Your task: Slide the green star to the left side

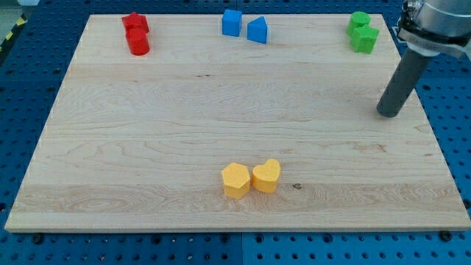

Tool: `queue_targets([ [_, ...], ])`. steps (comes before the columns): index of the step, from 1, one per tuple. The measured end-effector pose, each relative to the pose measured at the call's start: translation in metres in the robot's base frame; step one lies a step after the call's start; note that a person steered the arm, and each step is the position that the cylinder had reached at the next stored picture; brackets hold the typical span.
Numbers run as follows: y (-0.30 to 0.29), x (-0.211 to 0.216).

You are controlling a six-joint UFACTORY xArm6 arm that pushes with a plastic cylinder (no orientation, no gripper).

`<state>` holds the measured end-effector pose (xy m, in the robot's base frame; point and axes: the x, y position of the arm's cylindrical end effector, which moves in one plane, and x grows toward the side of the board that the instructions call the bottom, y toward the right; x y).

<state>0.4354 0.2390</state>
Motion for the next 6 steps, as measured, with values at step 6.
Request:
queue_targets([
  [6, 0.033, -0.071],
])
